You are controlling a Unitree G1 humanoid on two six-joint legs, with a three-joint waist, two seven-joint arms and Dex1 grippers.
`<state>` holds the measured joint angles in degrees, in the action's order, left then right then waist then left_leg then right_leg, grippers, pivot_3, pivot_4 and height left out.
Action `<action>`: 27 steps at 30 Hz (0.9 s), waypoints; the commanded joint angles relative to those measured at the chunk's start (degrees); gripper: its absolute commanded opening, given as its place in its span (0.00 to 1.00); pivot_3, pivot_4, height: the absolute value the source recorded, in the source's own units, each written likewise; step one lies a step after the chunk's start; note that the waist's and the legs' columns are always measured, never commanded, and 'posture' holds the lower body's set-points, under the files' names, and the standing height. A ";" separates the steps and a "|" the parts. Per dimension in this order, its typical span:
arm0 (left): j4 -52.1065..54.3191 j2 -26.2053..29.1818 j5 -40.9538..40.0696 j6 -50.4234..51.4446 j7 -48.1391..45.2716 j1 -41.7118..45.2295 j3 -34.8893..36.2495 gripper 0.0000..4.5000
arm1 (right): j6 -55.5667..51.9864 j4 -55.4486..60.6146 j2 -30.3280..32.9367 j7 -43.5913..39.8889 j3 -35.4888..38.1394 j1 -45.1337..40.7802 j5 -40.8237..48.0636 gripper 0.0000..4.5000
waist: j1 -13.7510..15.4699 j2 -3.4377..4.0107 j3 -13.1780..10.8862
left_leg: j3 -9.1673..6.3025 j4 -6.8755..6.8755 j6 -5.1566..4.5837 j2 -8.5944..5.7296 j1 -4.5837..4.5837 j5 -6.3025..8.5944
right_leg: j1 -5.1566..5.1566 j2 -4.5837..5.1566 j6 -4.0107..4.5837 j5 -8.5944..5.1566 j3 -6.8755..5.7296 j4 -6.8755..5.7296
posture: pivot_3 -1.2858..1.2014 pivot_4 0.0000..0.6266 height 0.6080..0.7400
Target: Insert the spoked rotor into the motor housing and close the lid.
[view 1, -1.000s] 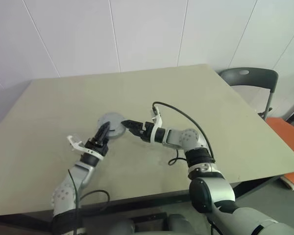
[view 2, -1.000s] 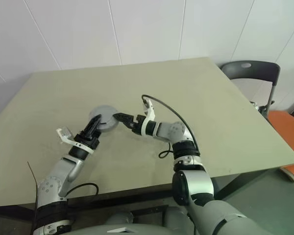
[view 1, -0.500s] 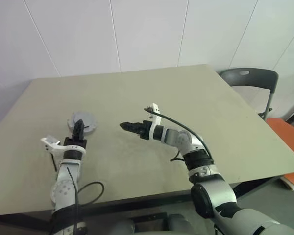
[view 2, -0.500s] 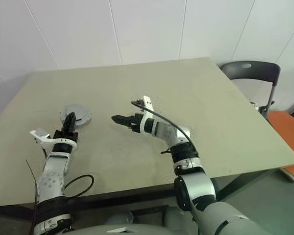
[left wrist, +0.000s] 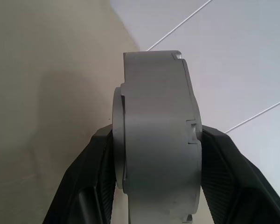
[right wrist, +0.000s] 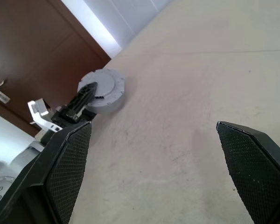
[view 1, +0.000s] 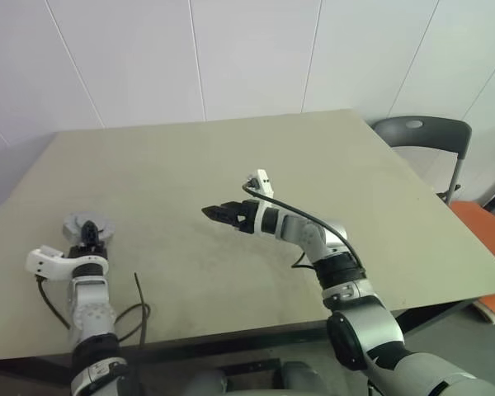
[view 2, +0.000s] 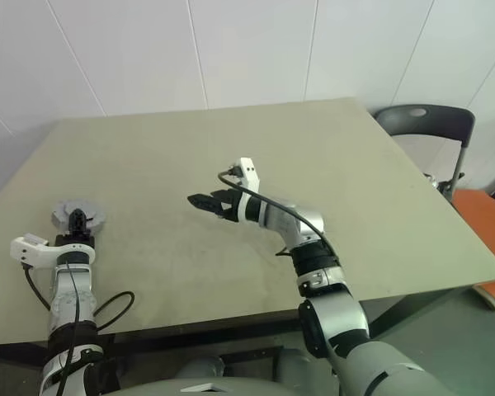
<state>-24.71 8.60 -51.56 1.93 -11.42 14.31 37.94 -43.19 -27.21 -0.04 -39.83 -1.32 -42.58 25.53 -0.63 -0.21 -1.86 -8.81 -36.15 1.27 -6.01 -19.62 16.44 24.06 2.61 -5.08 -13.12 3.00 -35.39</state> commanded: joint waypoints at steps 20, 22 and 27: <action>-0.37 -0.24 2.40 2.15 2.71 3.60 0.06 0.99 | -0.41 5.45 2.19 -4.88 -2.52 0.64 0.52 1.00 | -0.16 -0.02 0.03 | -0.04 -0.04 0.07 0.03 0.17 -0.04 | -0.07 0.02 0.00 0.00 -0.02 -0.25 | 0.52 0.00 1.00; 4.36 -1.42 2.95 5.74 6.98 1.81 -1.60 0.99 | -0.62 5.49 2.43 -5.19 -2.73 0.67 0.57 1.00 | -0.16 -0.02 0.03 | -0.04 -0.06 0.11 0.04 0.18 -0.06 | -0.07 0.01 0.00 0.00 -0.01 -0.30 | 0.52 0.00 1.00; 19.81 -4.01 1.35 19.30 16.93 -5.65 -6.59 0.99 | -1.34 6.30 3.44 -6.40 -3.11 0.94 0.78 1.00 | -0.13 -0.02 0.03 | -0.02 -0.06 0.10 -0.01 0.14 -0.06 | -0.06 0.06 -0.01 0.00 0.03 -0.27 | 0.52 0.00 1.00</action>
<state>-8.27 5.21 -49.40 16.74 2.81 9.56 33.66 -44.70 -23.69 3.30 -45.36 -4.26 -40.86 25.55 -0.76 -0.23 -1.83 -8.82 -36.20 1.36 -6.02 -19.48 16.39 24.00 2.68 -5.08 -13.12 3.03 -35.64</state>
